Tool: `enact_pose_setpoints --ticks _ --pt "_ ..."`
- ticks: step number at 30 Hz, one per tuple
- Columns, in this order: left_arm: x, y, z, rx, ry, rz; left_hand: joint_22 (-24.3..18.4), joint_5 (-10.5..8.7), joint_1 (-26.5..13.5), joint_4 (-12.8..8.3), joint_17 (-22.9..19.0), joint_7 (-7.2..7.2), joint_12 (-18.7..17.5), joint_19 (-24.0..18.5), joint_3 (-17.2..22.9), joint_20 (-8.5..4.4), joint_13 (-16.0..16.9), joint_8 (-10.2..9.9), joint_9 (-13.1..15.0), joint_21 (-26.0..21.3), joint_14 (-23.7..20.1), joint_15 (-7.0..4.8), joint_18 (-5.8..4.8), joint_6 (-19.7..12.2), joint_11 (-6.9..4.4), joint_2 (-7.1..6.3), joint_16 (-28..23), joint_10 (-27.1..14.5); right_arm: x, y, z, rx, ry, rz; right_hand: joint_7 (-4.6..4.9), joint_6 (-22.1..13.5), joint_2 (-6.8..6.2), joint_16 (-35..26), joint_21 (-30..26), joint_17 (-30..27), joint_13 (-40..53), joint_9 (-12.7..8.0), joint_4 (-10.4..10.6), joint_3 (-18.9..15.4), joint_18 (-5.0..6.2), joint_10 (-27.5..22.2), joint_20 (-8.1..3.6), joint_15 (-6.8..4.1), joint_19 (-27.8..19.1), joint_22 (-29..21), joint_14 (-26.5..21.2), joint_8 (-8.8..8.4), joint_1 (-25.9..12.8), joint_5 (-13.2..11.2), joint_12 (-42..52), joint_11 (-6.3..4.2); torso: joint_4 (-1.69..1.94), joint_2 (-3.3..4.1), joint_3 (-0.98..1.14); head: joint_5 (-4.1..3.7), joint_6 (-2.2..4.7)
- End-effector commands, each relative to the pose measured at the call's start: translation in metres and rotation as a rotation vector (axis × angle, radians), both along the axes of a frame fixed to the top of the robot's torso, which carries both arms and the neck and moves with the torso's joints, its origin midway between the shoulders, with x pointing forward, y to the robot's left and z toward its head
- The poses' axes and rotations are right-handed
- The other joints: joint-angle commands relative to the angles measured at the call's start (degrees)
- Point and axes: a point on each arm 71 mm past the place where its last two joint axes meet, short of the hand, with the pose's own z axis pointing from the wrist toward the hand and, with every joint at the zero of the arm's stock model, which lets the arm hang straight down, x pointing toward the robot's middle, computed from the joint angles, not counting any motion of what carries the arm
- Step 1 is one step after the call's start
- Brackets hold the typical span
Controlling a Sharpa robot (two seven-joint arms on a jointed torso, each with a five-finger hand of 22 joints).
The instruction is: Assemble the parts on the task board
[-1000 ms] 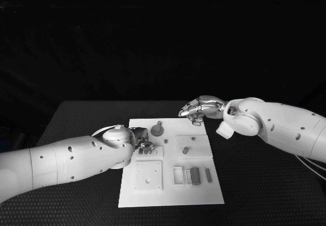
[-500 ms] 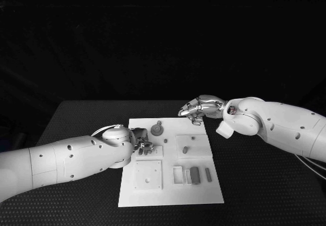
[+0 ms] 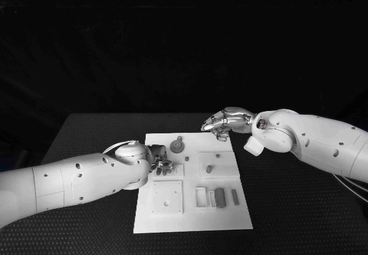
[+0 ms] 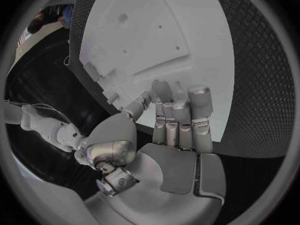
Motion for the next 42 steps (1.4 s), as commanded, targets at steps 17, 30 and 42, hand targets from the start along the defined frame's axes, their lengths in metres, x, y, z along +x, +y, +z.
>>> enact_pose_setpoints --ticks 17,30,42 --pt "0.001 0.005 -0.001 -0.042 0.002 0.021 1.19 -0.04 1.32 1.32 0.00 0.20 0.24 -0.73 3.09 -0.16 0.06 -0.04 0.07 0.19 -0.19 -0.94 2.69 -0.43 -0.01 0.31 0.04 -0.44 -0.001 0.001 0.000 0.003 -0.001 0.017 0.33 -0.03 0.12 -0.33 -0.25 -0.09 -0.16 0.10 -0.16 0.02 2.52 -0.49 -0.16 0.12 -0.43 1.00 -0.45 -0.25 -0.37 -0.22 0.06 -0.12 0.01 0.01 -0.01 -0.08 0.11" --pt "0.002 0.013 -0.001 -0.084 0.065 0.057 1.17 -0.35 1.62 1.21 -0.05 0.32 0.21 -1.03 3.19 -0.17 0.08 -0.14 0.07 0.12 -0.47 -0.84 2.73 -0.65 0.09 0.15 -0.06 -0.71 0.000 0.000 0.000 0.002 0.001 0.019 0.33 -0.04 0.14 -0.33 -0.26 -0.09 -0.21 0.10 -0.15 0.02 2.52 -0.53 -0.14 0.13 -0.45 1.00 -0.47 -0.24 -0.40 -0.22 0.09 -0.11 -0.02 0.00 0.04 -0.17 0.16" --pt "0.007 0.017 0.001 -0.100 0.170 0.082 1.18 -0.39 1.80 1.10 -0.04 0.36 0.22 -1.15 3.20 -0.17 0.10 -0.18 0.07 0.12 -0.57 -0.79 2.74 -0.74 0.13 0.13 -0.05 -0.80 0.000 0.000 0.000 0.002 0.002 0.018 0.34 -0.05 0.15 -0.32 -0.28 -0.09 -0.25 0.11 -0.15 0.02 2.52 -0.55 -0.13 0.13 -0.46 1.01 -0.49 -0.24 -0.41 -0.22 0.12 -0.11 0.00 0.00 0.06 -0.25 0.11"
